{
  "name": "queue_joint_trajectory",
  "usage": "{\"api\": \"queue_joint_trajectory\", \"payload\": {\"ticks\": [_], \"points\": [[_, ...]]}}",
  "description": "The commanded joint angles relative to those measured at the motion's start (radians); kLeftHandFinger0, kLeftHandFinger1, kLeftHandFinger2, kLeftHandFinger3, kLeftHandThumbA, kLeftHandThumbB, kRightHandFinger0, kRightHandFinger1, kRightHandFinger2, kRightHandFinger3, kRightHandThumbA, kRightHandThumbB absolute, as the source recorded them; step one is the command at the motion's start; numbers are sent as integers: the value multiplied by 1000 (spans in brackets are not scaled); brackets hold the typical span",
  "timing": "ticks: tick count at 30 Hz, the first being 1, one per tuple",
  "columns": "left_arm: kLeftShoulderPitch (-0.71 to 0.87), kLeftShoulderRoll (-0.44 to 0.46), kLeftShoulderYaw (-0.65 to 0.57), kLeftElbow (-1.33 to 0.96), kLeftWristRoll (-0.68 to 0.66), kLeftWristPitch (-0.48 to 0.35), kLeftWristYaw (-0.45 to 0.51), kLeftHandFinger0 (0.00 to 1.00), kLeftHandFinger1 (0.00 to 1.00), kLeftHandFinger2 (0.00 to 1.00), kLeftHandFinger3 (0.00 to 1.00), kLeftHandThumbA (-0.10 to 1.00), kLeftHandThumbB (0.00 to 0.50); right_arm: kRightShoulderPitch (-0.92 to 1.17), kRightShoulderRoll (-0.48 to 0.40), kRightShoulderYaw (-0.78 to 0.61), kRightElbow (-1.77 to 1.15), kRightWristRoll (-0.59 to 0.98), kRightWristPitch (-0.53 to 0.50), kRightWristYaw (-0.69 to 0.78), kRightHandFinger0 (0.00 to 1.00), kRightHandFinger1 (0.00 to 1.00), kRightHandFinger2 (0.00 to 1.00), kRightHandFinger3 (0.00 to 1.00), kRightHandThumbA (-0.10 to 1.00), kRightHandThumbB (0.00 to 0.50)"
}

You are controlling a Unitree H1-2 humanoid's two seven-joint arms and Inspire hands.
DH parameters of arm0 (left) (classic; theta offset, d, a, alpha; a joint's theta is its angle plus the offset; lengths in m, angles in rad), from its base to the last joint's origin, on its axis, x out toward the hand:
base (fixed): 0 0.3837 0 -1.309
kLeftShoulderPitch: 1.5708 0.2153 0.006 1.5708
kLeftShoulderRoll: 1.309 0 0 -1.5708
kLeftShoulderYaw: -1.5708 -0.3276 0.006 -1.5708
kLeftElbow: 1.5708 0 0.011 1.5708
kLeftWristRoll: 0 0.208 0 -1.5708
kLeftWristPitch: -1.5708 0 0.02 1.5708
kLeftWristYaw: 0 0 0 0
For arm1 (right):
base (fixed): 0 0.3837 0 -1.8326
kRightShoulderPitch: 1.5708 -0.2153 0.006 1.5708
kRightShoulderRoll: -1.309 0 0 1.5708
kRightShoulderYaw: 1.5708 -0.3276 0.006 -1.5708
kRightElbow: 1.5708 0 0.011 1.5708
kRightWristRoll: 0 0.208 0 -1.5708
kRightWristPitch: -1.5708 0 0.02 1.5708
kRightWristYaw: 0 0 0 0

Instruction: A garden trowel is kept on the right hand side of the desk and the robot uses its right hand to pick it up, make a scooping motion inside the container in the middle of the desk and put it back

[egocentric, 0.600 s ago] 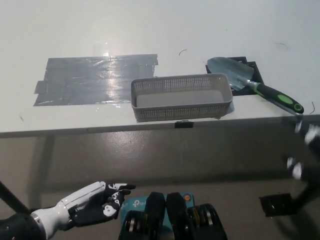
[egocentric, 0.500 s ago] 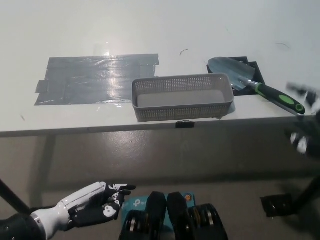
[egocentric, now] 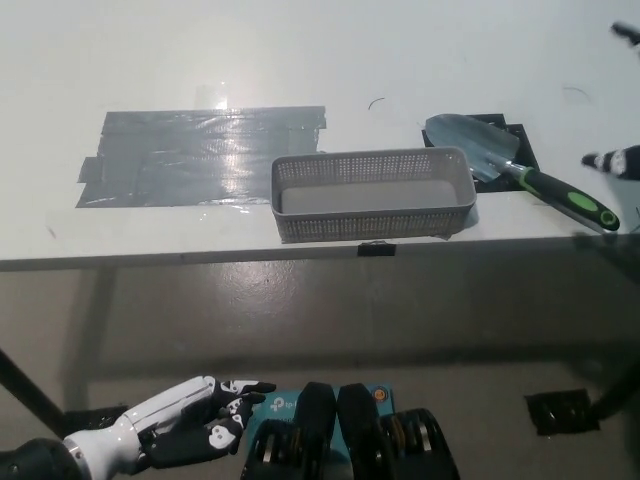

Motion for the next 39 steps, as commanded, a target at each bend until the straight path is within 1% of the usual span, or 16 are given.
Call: {"api": "queue_joint_trajectory", "payload": {"ticks": [1,5,6,7,11,15,18,22,23,25,26,29,31,33,36,39], "points": [[-10,26,4,-37,5,14,-24,1000,1000,1000,1000,1000,405,-70,36,42,122,-45,8,3,1000,1000,1000,1000,1000,500],[-9,31,1,-43,7,14,-31,1000,1000,1000,1000,1000,405,-104,76,72,254,-56,0,-15,1000,1000,1000,1000,1000,500],[-9,31,-2,-42,8,14,-33,1000,1000,1000,1000,1000,417,-133,110,74,334,-50,0,-34,1000,1000,1000,1000,1000,500],[-9,29,-3,-40,10,14,-35,1000,1000,1000,1000,1000,415,-152,125,77,379,-48,1,-38,1000,1000,1000,1000,1000,500],[-8,24,-9,-40,14,14,-36,1000,1000,1000,1000,1000,425,-203,153,87,477,-51,-17,-44,1000,1000,1000,1000,1000,500],[-10,22,-12,-38,12,14,-40,1000,1000,1000,1000,1000,424,-240,150,91,548,-53,-36,-53,1000,1000,1000,1000,1000,500],[-2,23,-15,-44,11,14,-39,1000,1000,1000,1000,1000,433,-264,138,85,619,-40,-63,-67,1000,1000,1000,1000,1000,500],[-3,23,-13,-43,4,14,-36,1000,1000,1000,1000,1000,444,-316,115,83,738,-32,-111,-83,1000,1000,1000,1000,955,500],[-2,22,-10,-42,-3,14,-34,1000,1000,1000,1000,1000,431,-322,110,84,756,-32,-126,-91,1000,1000,1000,1000,943,500],[-1,20,-9,-41,-1,14,-33,1000,1000,1000,1000,1000,436,-326,104,85,780,-31,-138,-96,1000,1000,1000,1000,929,500],[-1,18,-7,-39,-4,14,-36,1000,1000,1000,1000,1000,430,-324,102,87,786,-31,-139,-93,1000,1000,1000,1000,931,500],[-9,19,-10,-41,-5,14,-35,1000,1000,1000,1000,1000,451,-310,102,91,789,-33,-133,-88,1000,1000,1000,1000,879,499],[-10,18,-14,-46,0,14,-31,1000,1000,1000,1000,1000,461,-289,107,97,775,-31,-124,-75,1000,1000,1000,1000,879,500],[-9,19,-15,-47,-6,14,-33,1000,1000,1000,1000,1000,472,-267,113,123,769,-51,-152,-84,1000,1000,1000,1000,922,500],[-7,14,-10,-52,-13,14,-30,1000,1000,1000,1000,1000,473,-250,125,151,715,-66,-146,-73,1000,1000,1000,1000,942,500],[-8,14,-5,-54,-19,14,-25,1000,1000,1000,1000,1000,490,-253,134,165,701,-65,-146,-66,1000,1000,1000,1000,921,500]]}}
